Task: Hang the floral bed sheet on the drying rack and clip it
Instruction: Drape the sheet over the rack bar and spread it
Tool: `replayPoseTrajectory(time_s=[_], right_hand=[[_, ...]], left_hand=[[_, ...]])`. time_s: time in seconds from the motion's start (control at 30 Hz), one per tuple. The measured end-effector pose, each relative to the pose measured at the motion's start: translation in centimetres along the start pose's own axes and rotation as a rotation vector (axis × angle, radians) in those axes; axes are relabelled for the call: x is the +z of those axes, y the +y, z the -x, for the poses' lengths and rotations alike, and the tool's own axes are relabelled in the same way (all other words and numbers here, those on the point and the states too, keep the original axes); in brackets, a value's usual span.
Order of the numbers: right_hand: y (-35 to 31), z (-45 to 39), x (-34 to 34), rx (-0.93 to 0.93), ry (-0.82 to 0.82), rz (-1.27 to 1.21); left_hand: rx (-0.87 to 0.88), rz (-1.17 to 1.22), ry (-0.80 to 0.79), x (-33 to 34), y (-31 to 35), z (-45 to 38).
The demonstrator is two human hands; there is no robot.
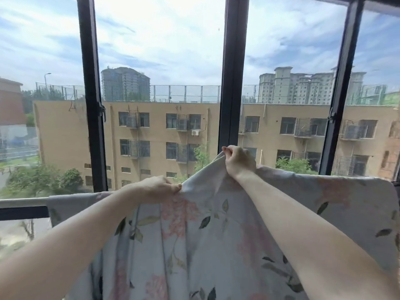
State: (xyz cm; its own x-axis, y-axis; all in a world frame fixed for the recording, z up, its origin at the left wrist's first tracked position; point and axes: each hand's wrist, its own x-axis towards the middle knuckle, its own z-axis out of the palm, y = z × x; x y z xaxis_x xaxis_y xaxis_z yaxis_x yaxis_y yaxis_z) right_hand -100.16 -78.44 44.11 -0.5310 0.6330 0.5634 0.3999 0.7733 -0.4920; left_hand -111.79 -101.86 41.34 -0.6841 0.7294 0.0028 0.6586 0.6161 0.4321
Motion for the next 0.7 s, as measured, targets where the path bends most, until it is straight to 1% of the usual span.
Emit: replayPoseTrajectory(time_s=[0.07, 0.1, 0.13, 0.17, 0.23, 0.3, 0.37, 0.43, 0.53, 0.6, 0.7], right_hand=[[1.2, -0.1, 2.2, 0.061, -0.273, 0.171], [1.9, -0.1, 3.0, 0.103, -0.383, 0.236], [1.9, 0.1, 3.0, 0.127, -0.424, 0.233], [1.7, 0.0, 2.7, 0.117, -0.395, 0.179], [0.8, 0.1, 1.2, 0.054, -0.241, 0.082], [0.3, 1.6, -0.4, -0.001, -0.141, 0.032], [0.7, 3.6, -1.7, -0.030, -0.126, 0.046], [2.5, 5.8, -2.5, -0.046, -0.141, 0.124], [6.0, 7.9, -3.4, -0.066, -0.162, 0.242], [8.0, 8.3, -3.4, -0.087, -0.154, 0.219], [8.9, 8.2, -2.9, -0.149, -0.129, 0.154]], left_hand=[[-0.024, 0.108, -0.046, -0.4, -0.9, -0.8], [-0.031, 0.134, -0.061, -0.6, -1.4, -1.3], [-0.036, 0.145, -0.064, -0.7, -1.6, -1.4], [-0.041, 0.140, -0.059, -0.9, -1.6, -1.7], [-0.041, 0.106, -0.065, -1.4, -1.6, -1.9], [-0.047, 0.076, -0.091, -2.0, -1.6, -1.7], [-0.041, 0.068, -0.110, -2.2, -1.7, -1.9], [-0.016, 0.050, -0.102, -1.8, -1.7, -1.9], [0.023, 0.033, -0.051, -0.9, -1.1, -2.3], [0.019, -0.046, -0.040, -0.5, -0.2, -2.2], [-0.005, -0.196, 0.003, -0.2, 1.1, -1.3]])
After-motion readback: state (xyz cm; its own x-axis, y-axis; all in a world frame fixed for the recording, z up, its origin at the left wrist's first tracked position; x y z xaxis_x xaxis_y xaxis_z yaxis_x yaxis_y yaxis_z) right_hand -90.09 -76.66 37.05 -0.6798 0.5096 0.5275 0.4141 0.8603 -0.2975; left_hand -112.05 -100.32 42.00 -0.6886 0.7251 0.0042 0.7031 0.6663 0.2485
